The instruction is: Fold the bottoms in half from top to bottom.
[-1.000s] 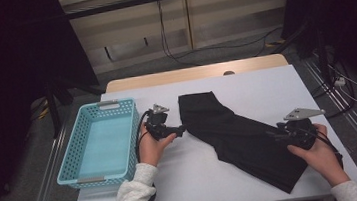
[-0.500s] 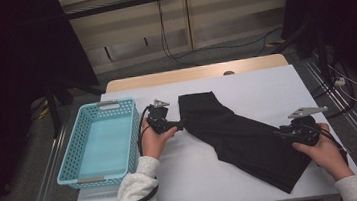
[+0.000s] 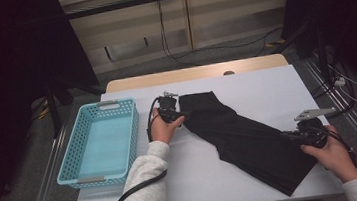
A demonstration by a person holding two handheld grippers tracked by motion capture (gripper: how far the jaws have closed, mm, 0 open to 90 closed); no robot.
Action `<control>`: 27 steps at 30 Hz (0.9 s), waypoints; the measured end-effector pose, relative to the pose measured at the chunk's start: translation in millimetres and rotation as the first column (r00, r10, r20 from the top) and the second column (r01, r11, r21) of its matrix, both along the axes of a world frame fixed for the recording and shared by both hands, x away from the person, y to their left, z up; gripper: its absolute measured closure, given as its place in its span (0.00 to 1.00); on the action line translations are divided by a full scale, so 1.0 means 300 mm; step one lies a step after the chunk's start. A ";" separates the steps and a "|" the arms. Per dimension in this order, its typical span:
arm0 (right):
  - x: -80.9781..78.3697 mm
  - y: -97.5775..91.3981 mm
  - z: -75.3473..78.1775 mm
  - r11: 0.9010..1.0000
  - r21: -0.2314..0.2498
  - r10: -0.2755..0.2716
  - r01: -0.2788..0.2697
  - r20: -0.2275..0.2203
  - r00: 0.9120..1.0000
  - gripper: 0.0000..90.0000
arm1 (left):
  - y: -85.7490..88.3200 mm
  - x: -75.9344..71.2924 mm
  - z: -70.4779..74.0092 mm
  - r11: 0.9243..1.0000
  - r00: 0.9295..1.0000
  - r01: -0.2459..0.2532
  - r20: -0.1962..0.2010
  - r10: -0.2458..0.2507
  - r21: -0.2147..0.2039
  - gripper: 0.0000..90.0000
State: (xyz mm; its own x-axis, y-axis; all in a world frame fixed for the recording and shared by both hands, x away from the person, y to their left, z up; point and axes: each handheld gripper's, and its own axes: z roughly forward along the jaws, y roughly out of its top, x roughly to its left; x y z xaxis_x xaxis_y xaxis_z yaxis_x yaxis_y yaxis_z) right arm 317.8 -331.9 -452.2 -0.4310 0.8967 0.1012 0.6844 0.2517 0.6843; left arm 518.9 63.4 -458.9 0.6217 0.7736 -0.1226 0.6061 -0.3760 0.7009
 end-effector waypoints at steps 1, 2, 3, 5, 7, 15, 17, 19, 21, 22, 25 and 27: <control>-0.006 -0.008 -0.002 1.000 0.004 -0.001 0.001 0.001 1.000 0.94 | -0.017 0.002 -0.002 1.000 1.000 0.001 0.019 -0.001 0.007 0.42; -0.006 -0.008 -0.002 1.000 0.004 -0.001 0.001 0.001 1.000 0.94 | -0.017 0.002 -0.002 1.000 1.000 0.001 0.019 -0.001 0.007 0.46; -0.009 -0.010 0.001 1.000 0.007 -0.006 0.006 -0.004 1.000 0.94 | -0.020 0.003 0.001 1.000 1.000 0.006 0.016 -0.006 0.016 0.46; -0.012 -0.015 0.004 1.000 0.001 0.000 0.000 0.003 1.000 0.94 | -0.019 0.003 0.002 1.000 1.000 -0.003 -0.010 0.002 -0.026 0.80; -0.013 -0.015 0.000 1.000 0.001 0.003 -0.003 0.000 1.000 0.94 | -0.015 -0.010 -0.001 0.998 1.000 -0.001 -0.031 -0.001 -0.069 0.89; -0.003 -0.002 0.002 1.000 0.006 0.021 -0.021 -0.005 1.000 0.94 | 0.114 -0.086 0.022 0.996 0.995 -0.062 -0.083 0.056 -0.070 0.93; -0.002 0.002 0.003 1.000 0.005 0.023 -0.023 -0.002 1.000 0.94 | 0.134 -0.103 0.023 0.996 0.995 -0.066 -0.072 0.062 -0.060 0.93; 0.001 0.016 0.010 0.998 0.018 0.054 -0.054 -0.004 0.999 0.94 | 0.177 -0.147 0.031 0.993 0.995 -0.085 -0.063 0.080 -0.077 0.93; -0.001 0.020 0.015 0.997 0.018 0.071 -0.071 -0.005 0.997 0.94 | 0.191 -0.162 0.046 0.995 0.996 -0.083 -0.047 0.081 -0.060 0.93; -0.001 0.020 0.015 0.997 0.018 0.071 -0.071 -0.005 0.997 0.94 | 0.191 -0.162 0.046 0.995 0.996 -0.083 -0.047 0.081 -0.060 0.93; -0.002 0.002 0.026 0.998 0.020 0.057 -0.057 0.002 0.998 0.94 | 0.190 -0.171 0.055 0.994 0.995 -0.097 -0.011 0.097 -0.042 0.93; -0.002 -0.018 0.026 0.999 0.030 0.042 -0.042 -0.001 0.999 0.94 | 0.185 -0.163 0.060 0.991 0.992 -0.122 0.021 0.123 -0.056 0.73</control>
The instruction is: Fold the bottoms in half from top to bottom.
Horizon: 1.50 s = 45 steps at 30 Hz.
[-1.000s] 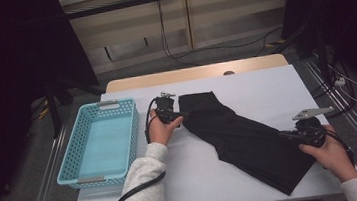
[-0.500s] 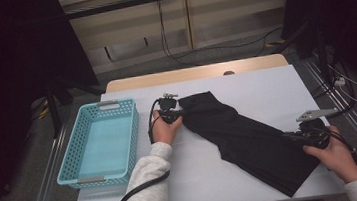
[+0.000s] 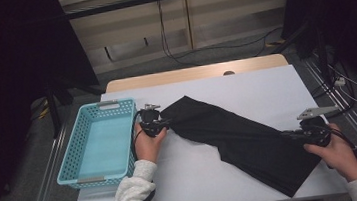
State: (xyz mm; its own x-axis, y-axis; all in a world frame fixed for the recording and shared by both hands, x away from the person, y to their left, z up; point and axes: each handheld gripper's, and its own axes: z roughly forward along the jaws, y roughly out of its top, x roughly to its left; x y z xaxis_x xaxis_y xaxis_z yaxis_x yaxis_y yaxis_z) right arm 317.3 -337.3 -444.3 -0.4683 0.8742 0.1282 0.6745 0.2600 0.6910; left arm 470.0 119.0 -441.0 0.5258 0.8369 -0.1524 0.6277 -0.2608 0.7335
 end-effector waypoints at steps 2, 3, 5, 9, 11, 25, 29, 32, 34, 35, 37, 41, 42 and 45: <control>0.000 -0.018 -0.004 1.000 -0.009 -0.023 0.023 -0.003 1.000 0.94 | -0.002 0.012 0.003 1.000 0.999 0.021 0.024 -0.021 -0.004 0.63; 0.000 -0.018 -0.004 1.000 -0.009 -0.023 0.023 -0.003 1.000 0.94 | -0.002 0.012 0.003 1.000 0.999 0.021 0.024 -0.021 -0.004 0.57; 0.002 -0.025 -0.008 1.000 -0.003 -0.028 0.028 -0.005 1.000 0.94 | -0.007 0.022 0.004 0.999 0.997 0.040 0.063 -0.040 0.013 0.46; 0.002 -0.012 -0.013 1.000 -0.015 -0.023 0.023 -0.004 1.000 0.83 | -0.021 0.043 0.009 0.996 0.993 0.088 0.086 -0.087 -0.005 0.43; 0.004 -0.005 -0.011 0.999 -0.026 -0.025 0.025 0.016 1.000 0.79 | -0.030 0.057 0.004 0.993 0.990 0.114 0.085 -0.112 -0.016 0.42; -0.001 0.019 -0.003 0.999 -0.023 -0.024 0.025 0.060 0.998 0.55 | -0.114 0.069 -0.046 0.964 0.967 0.255 0.013 -0.256 0.071 0.65; -0.002 0.020 -0.002 0.999 -0.024 -0.030 0.031 0.065 0.997 0.54 | -0.121 0.082 -0.031 0.960 0.963 0.270 -0.032 -0.268 0.077 0.88; -0.002 0.016 0.000 0.999 -0.023 -0.040 0.041 0.067 0.997 0.54 | -0.118 0.093 -0.017 0.961 0.962 0.271 -0.044 -0.269 0.058 0.98; -0.002 0.010 0.001 0.999 -0.018 -0.049 0.050 0.073 0.996 0.54 | -0.106 0.122 0.017 0.967 0.968 0.249 -0.032 -0.247 0.054 0.98; -0.002 0.010 0.001 0.999 -0.018 -0.049 0.050 0.073 0.996 0.54 | -0.106 0.122 0.017 0.967 0.968 0.249 -0.032 -0.247 0.054 0.98; -0.002 0.008 0.003 0.998 -0.014 -0.052 0.053 0.075 0.996 0.54 | -0.097 0.151 0.043 0.971 0.972 0.234 -0.024 -0.234 0.040 0.98; 0.000 0.009 0.001 0.999 -0.012 -0.049 0.050 0.077 0.996 0.53 | -0.084 0.202 0.090 0.977 0.977 0.204 0.047 -0.207 0.069 0.87; 0.000 0.009 0.000 0.999 -0.010 -0.048 0.049 0.076 0.996 0.53 | -0.073 0.224 0.089 0.984 0.986 0.153 0.056 -0.159 0.089 0.79; 0.000 0.008 -0.002 0.999 -0.012 -0.052 0.053 0.078 0.996 0.52 | -0.058 0.230 0.084 0.991 0.992 0.108 0.053 -0.113 0.082 0.56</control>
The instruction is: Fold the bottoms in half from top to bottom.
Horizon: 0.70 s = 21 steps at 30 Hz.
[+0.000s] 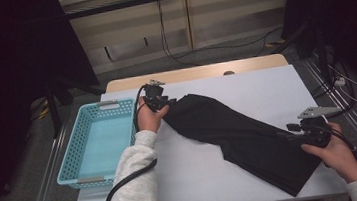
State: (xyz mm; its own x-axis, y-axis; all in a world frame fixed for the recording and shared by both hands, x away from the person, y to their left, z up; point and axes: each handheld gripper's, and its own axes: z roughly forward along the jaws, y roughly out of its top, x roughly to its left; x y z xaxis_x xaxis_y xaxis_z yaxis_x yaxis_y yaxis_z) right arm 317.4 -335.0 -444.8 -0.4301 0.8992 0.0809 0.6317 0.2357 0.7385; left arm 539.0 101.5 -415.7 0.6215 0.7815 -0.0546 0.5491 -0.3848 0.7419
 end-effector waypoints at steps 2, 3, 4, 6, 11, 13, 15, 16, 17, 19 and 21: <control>-0.004 0.000 0.002 1.000 0.005 0.005 -0.005 0.002 1.000 0.51 | 0.010 -0.016 -0.003 1.000 1.000 -0.004 -0.004 0.004 -0.003 0.52; -0.007 0.002 0.003 1.000 0.001 0.008 -0.008 0.004 1.000 0.51 | 0.016 -0.037 -0.009 1.000 1.000 0.000 0.006 0.000 -0.008 0.47; -0.007 0.002 0.003 1.000 0.001 0.008 -0.008 0.004 1.000 0.51 | 0.016 -0.037 -0.009 1.000 1.000 0.000 0.006 0.000 -0.008 0.44; -0.011 0.006 0.006 1.000 -0.002 0.006 -0.006 0.006 1.000 0.49 | 0.020 -0.071 -0.022 0.998 1.000 0.030 0.008 -0.030 0.048 0.44; -0.017 0.012 0.008 1.000 -0.002 0.010 -0.010 0.007 1.000 0.48 | 0.030 -0.084 -0.077 0.995 0.999 0.047 0.008 -0.048 0.093 0.52; -0.016 0.014 0.007 1.000 -0.002 0.014 -0.014 0.010 1.000 0.48 | 0.029 -0.079 -0.092 0.993 0.999 0.046 0.007 -0.047 0.112 0.56; -0.015 0.016 0.005 1.000 -0.004 0.019 -0.019 0.009 1.000 0.48 | 0.021 -0.063 -0.123 0.996 0.999 0.031 -0.042 -0.028 0.083 0.64; -0.015 0.016 0.005 1.000 -0.004 0.019 -0.019 0.009 1.000 0.48 | 0.021 -0.063 -0.123 0.996 0.999 0.031 -0.042 -0.028 0.083 0.64; -0.015 0.017 0.003 1.000 -0.002 0.018 -0.018 0.004 1.000 0.48 | 0.017 -0.053 -0.123 0.998 0.999 0.002 -0.036 0.001 0.066 0.68; -0.015 0.017 0.001 1.000 0.000 0.021 -0.021 0.002 1.000 0.47 | 0.011 -0.049 -0.123 0.998 0.999 0.012 -0.041 -0.009 0.068 0.73; -0.015 0.019 -0.003 1.000 -0.002 0.026 -0.026 -0.005 1.000 0.47 | 0.005 -0.039 -0.115 0.997 0.998 0.008 -0.056 -0.004 0.072 0.83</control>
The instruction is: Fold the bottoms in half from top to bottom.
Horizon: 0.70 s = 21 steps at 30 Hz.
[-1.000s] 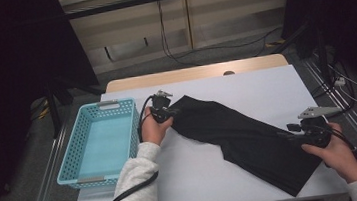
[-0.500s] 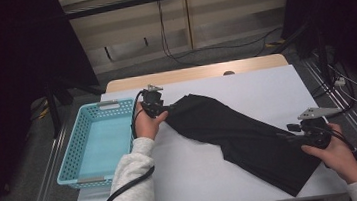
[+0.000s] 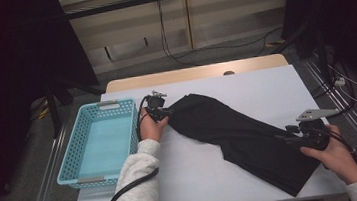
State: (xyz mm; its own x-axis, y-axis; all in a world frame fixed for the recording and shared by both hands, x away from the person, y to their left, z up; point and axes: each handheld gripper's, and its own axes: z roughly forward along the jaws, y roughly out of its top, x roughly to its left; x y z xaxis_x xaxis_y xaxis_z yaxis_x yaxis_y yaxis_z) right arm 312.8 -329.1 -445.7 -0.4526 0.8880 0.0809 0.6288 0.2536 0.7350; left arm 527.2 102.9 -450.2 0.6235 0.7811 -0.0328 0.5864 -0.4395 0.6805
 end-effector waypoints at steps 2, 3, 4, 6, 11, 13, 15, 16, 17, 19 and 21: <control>0.001 0.002 -0.003 1.000 -0.003 0.006 -0.006 0.000 1.000 0.47 | -0.003 0.019 0.011 1.000 0.999 -0.008 -0.049 0.007 -0.014 0.90; 0.001 0.002 -0.003 1.000 -0.003 0.006 -0.006 0.000 1.000 0.47 | -0.003 0.019 0.011 1.000 0.999 -0.008 -0.049 0.007 -0.014 0.95; 0.000 0.004 -0.005 1.000 -0.002 0.012 -0.012 -0.002 1.000 0.47 | 0.002 0.031 0.030 1.000 0.996 -0.006 -0.084 0.004 -0.020 0.96; 0.000 0.003 -0.006 1.000 -0.004 0.015 -0.015 -0.001 1.000 0.47 | 0.006 0.037 0.059 1.000 0.998 -0.017 -0.069 0.016 -0.009 0.96; 0.001 -0.001 -0.008 1.000 -0.005 0.015 -0.015 -0.004 1.000 0.46 | 0.031 0.054 0.105 0.998 0.998 -0.059 -0.007 0.059 0.007 0.77; -0.001 -0.002 -0.007 1.000 -0.003 0.012 -0.012 -0.004 1.000 0.45 | 0.035 0.054 0.114 0.997 0.997 -0.078 0.012 0.077 0.015 0.73; -0.001 -0.002 -0.005 1.000 -0.002 0.012 -0.012 -0.002 1.000 0.45 | 0.037 0.047 0.119 0.997 0.996 -0.080 0.027 0.079 0.014 0.71; -0.001 -0.002 -0.003 1.000 -0.002 0.011 -0.011 0.000 1.000 0.45 | 0.031 0.033 0.116 0.997 0.997 -0.080 0.025 0.079 0.016 0.59; -0.001 -0.002 -0.002 1.000 -0.002 0.011 -0.011 0.004 1.000 0.45 | 0.031 0.033 0.116 0.997 0.997 -0.080 0.025 0.079 0.016 0.58; -0.002 -0.001 -0.001 1.000 0.000 0.010 -0.010 0.004 1.000 0.44 | 0.026 0.015 0.104 0.996 0.996 -0.088 0.009 0.088 -0.002 0.53; -0.003 -0.001 0.001 1.000 -0.002 0.008 -0.008 0.007 1.000 0.43 | 0.023 -0.008 0.087 0.995 0.995 -0.100 -0.005 0.099 -0.017 0.41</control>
State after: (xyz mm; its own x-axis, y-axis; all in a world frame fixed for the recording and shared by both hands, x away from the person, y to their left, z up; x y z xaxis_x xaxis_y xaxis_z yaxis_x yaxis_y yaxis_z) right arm 311.9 -329.4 -445.3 -0.4601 0.8846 0.0760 0.6216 0.2599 0.7389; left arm 524.7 109.9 -424.2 0.5426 0.8386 -0.0494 0.6294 -0.3669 0.6850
